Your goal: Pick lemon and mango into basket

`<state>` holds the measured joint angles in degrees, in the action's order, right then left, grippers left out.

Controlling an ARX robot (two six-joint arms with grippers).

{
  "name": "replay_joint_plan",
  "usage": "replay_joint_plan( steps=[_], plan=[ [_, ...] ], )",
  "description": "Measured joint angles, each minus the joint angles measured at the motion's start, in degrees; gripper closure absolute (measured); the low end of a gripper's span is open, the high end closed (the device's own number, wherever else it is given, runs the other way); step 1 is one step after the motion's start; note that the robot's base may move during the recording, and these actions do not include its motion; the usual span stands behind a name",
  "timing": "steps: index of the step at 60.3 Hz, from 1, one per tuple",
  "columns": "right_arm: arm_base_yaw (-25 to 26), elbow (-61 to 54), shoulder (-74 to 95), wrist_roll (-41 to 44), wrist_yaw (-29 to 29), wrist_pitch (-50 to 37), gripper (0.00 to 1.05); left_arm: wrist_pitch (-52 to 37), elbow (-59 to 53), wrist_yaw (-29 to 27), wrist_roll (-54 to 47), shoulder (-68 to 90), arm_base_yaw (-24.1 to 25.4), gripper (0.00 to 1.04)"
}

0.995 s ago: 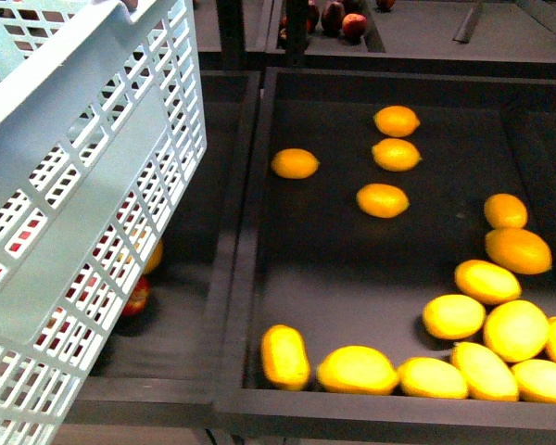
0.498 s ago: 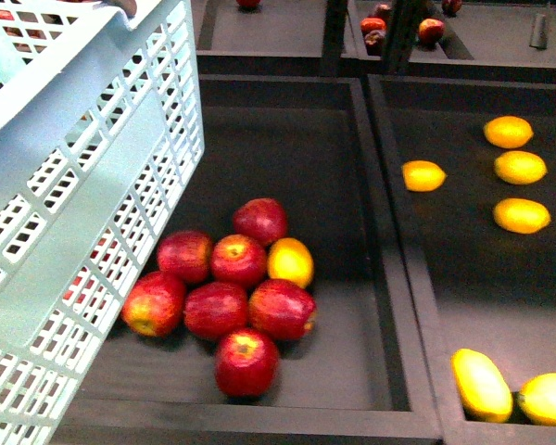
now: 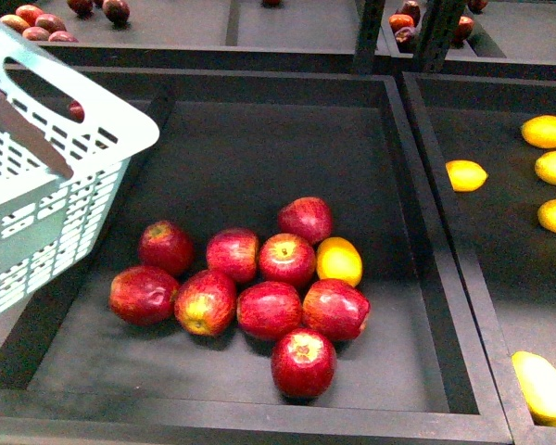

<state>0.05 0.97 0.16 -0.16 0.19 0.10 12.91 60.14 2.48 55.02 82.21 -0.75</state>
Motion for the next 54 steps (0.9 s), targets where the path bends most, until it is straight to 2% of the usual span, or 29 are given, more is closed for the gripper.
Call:
replay_joint_plan(
  steps=[11, 17, 35, 54],
  plan=[
    [0.0, 0.0, 0.0, 0.0, 0.0, 0.0, 0.09, -5.01, 7.72, 10.19, 0.02, 10.27, -4.09, 1.0],
    [0.0, 0.0, 0.0, 0.02, 0.0, 0.0, 0.09, -5.07, 11.43, 12.59, 1.55, 13.86, -7.19, 1.0],
    [0.0, 0.0, 0.0, 0.0, -0.02, 0.0, 0.09, -4.55, 15.98, 15.1, 1.01, 16.44, -18.78, 1.0],
    [0.0, 0.0, 0.0, 0.0, -0.02, 0.0, 0.09, -8.0, 15.08, 18.16, 0.57, 16.02, -26.82, 1.0]
  ],
)
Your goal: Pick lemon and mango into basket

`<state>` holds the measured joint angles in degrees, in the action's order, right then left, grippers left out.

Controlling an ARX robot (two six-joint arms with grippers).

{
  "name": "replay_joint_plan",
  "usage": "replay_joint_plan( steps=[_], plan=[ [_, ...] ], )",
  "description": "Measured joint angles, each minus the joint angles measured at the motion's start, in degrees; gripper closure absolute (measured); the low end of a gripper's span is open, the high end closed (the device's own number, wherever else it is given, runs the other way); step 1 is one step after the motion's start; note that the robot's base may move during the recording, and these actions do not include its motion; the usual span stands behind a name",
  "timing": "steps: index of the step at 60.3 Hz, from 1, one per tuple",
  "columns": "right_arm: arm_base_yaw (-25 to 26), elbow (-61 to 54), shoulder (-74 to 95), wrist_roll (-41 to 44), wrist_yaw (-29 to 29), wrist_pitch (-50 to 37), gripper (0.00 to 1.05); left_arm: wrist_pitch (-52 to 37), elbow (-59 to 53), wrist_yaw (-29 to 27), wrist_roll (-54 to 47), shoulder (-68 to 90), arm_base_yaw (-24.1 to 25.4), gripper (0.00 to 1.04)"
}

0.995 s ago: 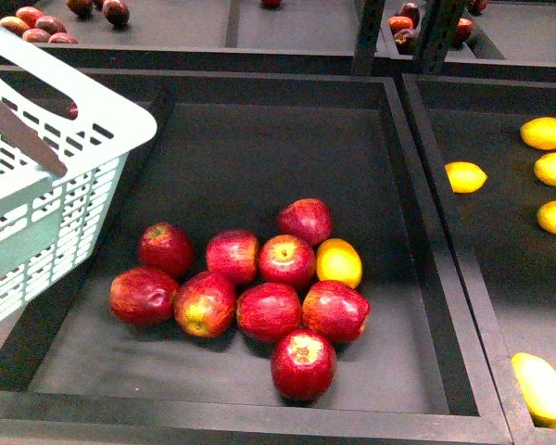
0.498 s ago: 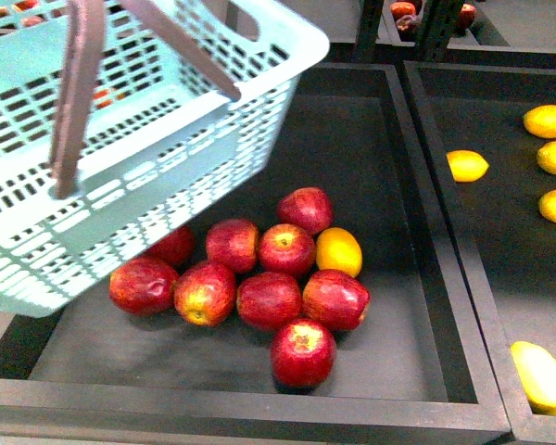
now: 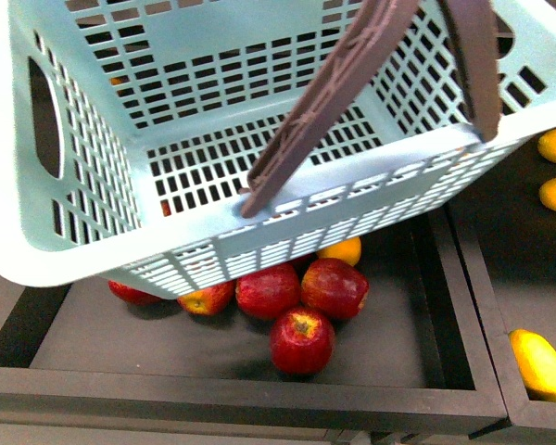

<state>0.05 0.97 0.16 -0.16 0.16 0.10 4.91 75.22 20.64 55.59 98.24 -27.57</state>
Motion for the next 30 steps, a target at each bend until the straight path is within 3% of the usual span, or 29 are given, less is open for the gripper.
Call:
replay_joint_plan(
  steps=[28, 30],
  plan=[
    [0.0, 0.0, 0.0, 0.0, -0.02, 0.0, 0.09, -0.68, -1.4, -0.2, -0.42, -0.96, -0.81, 1.0],
    [0.26, 1.49, 2.01, -1.92, -1.55, 4.09, 0.09, -0.68, -1.4, -0.04, -0.42, -0.96, -0.81, 1.0]
  ],
)
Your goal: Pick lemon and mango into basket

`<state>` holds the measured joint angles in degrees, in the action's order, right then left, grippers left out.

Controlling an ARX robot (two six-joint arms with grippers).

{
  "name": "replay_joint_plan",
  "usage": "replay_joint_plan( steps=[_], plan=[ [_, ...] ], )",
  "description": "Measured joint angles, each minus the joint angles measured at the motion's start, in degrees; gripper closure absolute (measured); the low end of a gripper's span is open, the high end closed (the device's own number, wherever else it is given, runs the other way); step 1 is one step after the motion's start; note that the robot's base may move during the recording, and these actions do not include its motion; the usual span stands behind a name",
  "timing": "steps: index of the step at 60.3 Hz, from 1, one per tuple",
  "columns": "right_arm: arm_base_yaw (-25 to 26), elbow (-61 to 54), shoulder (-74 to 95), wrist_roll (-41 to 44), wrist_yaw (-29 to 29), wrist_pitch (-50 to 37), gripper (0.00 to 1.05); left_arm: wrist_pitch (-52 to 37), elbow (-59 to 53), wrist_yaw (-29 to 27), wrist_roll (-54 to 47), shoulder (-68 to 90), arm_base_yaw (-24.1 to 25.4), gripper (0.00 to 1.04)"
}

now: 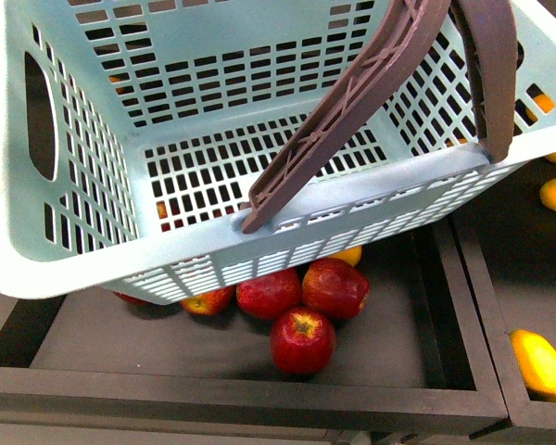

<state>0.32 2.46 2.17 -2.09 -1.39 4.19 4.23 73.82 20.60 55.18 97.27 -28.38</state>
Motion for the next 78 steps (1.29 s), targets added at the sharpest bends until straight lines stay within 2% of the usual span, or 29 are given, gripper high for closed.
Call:
replay_joint_plan(
  steps=[4, 7, 11, 16, 19, 25, 34, 46, 53, 78],
  plan=[
    [4.33, 3.85, 7.74, -3.3, 1.33, 7.19, 0.09, 0.0, -0.04, 0.15, 0.04, 0.0, 0.0, 1.0],
    [8.83, 5.11, 13.75, -4.44, 3.85, 6.19, 0.09, -0.04, -0.04, 0.15, 0.02, -0.04, -0.02, 1.0],
    [16.98, 6.32, 23.26, -5.27, 8.13, -0.39, 0.09, -0.07, -0.04, 0.42, -0.07, -0.09, -0.13, 1.0],
    [24.2, 8.0, 33.05, -5.46, 10.67, -8.79, 0.09, -0.07, -0.04, 0.46, 0.07, -0.09, -0.13, 1.0],
    [29.77, 10.43, 44.04, -5.4, 11.69, -17.77, 0.09, -0.07, -0.04, 0.26, 0.02, -0.11, -0.11, 1.0],
    [34.56, 16.06, 62.9, -5.27, 12.76, -28.83, 0.09, -0.07, -0.04, 0.0, -0.07, -0.11, -0.04, 1.0],
    [36.54, 25.03, 85.35, -3.58, 11.15, -36.92, 0.09, -0.07, -0.04, 0.15, -0.09, -0.11, -0.07, 1.0],
    [38.1, 37.99, 108.32, -2.8, 8.92, -40.44, 0.09, -0.07, -0.04, 0.35, -0.07, -0.13, -0.07, 1.0],
    [38.73, 39.45, 110.44, -2.54, 7.72, -38.16, 0.09, -0.07, -0.04, 0.17, -0.09, -0.11, -0.07, 1.0],
    [38.82, 39.91, 110.27, -2.34, 7.56, -38.16, 0.09, -0.07, -0.07, 0.26, -0.07, -0.2, -0.07, 1.0]
  ],
)
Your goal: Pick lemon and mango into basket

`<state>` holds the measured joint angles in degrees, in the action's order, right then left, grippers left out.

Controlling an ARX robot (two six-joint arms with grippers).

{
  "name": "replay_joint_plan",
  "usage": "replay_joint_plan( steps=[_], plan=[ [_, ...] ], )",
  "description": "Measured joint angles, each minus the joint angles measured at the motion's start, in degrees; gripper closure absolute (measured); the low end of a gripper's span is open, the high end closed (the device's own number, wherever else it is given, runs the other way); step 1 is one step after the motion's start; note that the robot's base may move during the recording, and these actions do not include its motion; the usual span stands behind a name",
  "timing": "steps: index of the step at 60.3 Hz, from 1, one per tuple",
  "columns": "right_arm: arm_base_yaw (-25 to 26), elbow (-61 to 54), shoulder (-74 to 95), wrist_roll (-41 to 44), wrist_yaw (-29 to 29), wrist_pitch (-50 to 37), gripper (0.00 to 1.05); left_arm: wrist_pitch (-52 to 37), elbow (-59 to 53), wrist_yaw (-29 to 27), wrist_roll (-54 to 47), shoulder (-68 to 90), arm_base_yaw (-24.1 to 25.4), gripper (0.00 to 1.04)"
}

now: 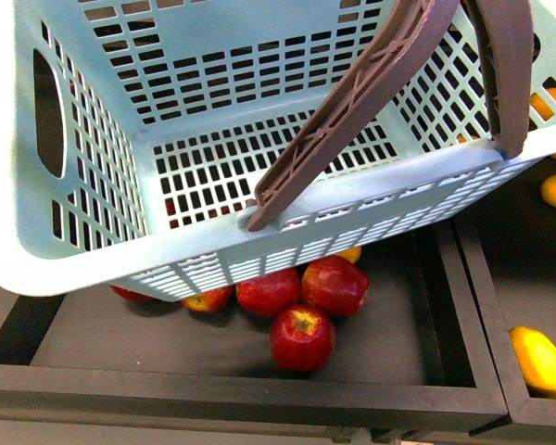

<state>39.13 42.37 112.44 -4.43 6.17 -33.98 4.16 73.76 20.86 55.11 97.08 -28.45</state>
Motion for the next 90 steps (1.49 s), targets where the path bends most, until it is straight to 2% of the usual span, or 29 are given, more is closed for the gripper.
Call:
replay_joint_plan(
  steps=[4, 8, 11, 19, 29, 50, 64, 90],
  plan=[
    [0.15, 0.35, 0.0, 0.98, 1.18, 1.11, 0.09, 0.0, 0.0, 0.02, 0.02, 0.0, 0.0, 1.0],
    [0.52, 2.86, 0.13, 4.35, 6.64, 8.98, 0.09, 0.0, 0.0, -0.02, 0.0, 0.0, 0.0, 1.0],
    [0.57, 4.72, 1.03, 6.36, 8.46, 12.33, 0.09, 0.0, 0.0, -0.09, 0.0, 0.0, 0.04, 1.0],
    [-0.02, 13.7, 8.76, 5.97, 7.1, 15.21, 0.09, 0.0, 0.0, -0.02, 0.0, 0.0, 0.04, 1.0],
    [-3.72, 25.2, 18.78, -0.46, 7.13, 21.53, 0.09, 0.0, 0.0, 0.04, 0.04, 0.0, 0.04, 1.0],
    [-5.73, 37.57, 28.44, -10.54, 4.72, 28.5, 0.09, 0.0, 0.0, -0.07, -0.02, 0.0, 0.04, 1.0],
    [-5.46, 36.85, 30.14, -10.71, 1.79, 27.91, 0.09, 0.0, 0.0, 0.11, 0.02, 0.0, 0.04, 1.0],
    [-2.47, 31.95, 29.62, -8.22, 2.23, 25.73, 0.09, 0.0, 0.0, -0.04, 0.0, 0.0, 0.04, 1.0]
  ],
)
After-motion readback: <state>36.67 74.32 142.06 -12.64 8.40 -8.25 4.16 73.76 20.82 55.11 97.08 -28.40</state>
